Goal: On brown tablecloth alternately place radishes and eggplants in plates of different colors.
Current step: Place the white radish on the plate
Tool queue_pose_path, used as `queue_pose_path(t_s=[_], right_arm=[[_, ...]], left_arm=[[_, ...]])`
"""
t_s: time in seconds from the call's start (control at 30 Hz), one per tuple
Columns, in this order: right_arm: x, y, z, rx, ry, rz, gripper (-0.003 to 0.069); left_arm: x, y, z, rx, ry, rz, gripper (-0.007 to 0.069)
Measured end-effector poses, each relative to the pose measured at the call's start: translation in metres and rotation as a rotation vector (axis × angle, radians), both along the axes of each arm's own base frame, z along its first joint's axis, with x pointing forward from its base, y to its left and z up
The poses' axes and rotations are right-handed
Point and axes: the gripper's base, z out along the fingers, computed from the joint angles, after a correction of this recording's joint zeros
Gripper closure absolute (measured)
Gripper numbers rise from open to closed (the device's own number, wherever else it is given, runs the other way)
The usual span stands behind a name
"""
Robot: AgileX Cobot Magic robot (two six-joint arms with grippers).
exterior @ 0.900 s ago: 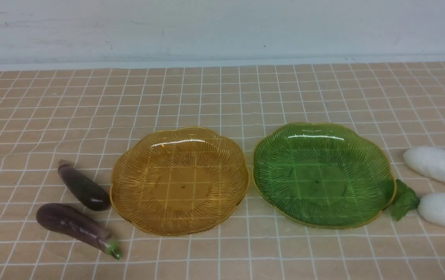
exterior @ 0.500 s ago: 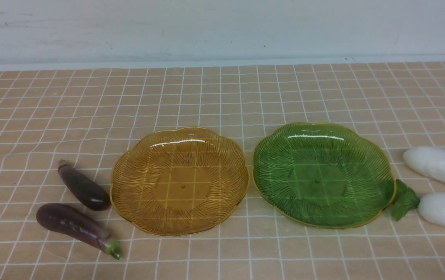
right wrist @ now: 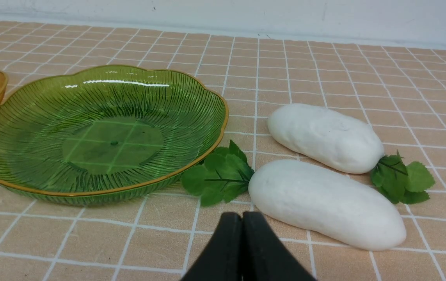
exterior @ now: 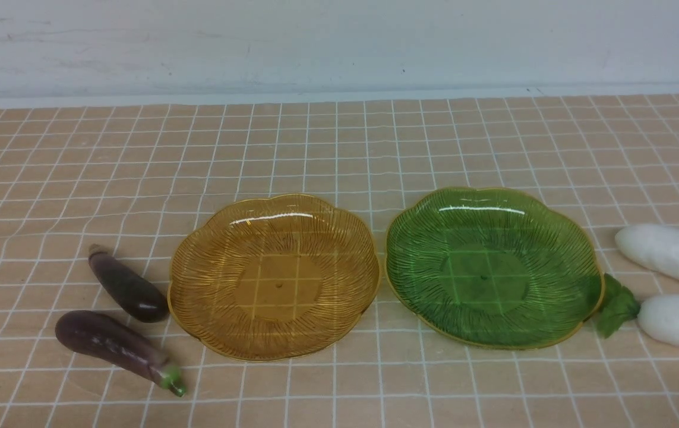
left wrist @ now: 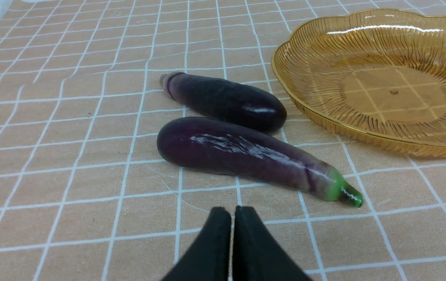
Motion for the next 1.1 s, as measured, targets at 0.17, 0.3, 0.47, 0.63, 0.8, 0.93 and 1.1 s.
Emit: queue_pose_path(t_s=[0.17, 0.3, 0.47, 0.63, 0.8, 0.93, 1.1], right_arm=[[0.000, 0.000, 0.000, 0.000, 0.000, 0.000, 0.0676], [0.000, 0.000, 0.000, 0.000, 0.000, 0.000, 0.0676], [0.000, 0.000, 0.000, 0.000, 0.000, 0.000, 0.0676], [0.000, 0.003, 0.002, 0.154, -0.010, -0.007, 0.0676], [0.001, 0.010, 0.012, 0.880, -0.046, -0.039, 0.0676], [0.001, 0.011, 0.016, 1.109, -0.047, -0.047, 0.0676], [0.002, 0.010, 0.018, 1.063, -0.074, -0.040, 0.0676]], left_arm=[[0.000, 0.000, 0.000, 0.000, 0.000, 0.000, 0.0628], [0.000, 0.000, 0.000, 0.000, 0.000, 0.000, 0.0628], [0.000, 0.000, 0.000, 0.002, 0.000, 0.000, 0.0628], [0.000, -0.001, 0.000, -0.070, 0.004, 0.007, 0.0628], [-0.002, -0.017, 0.004, -0.826, 0.091, 0.062, 0.0628], [-0.003, -0.026, 0.012, -1.330, 0.164, 0.075, 0.0628], [-0.002, -0.026, 0.015, -1.358, 0.137, 0.058, 0.0628]])
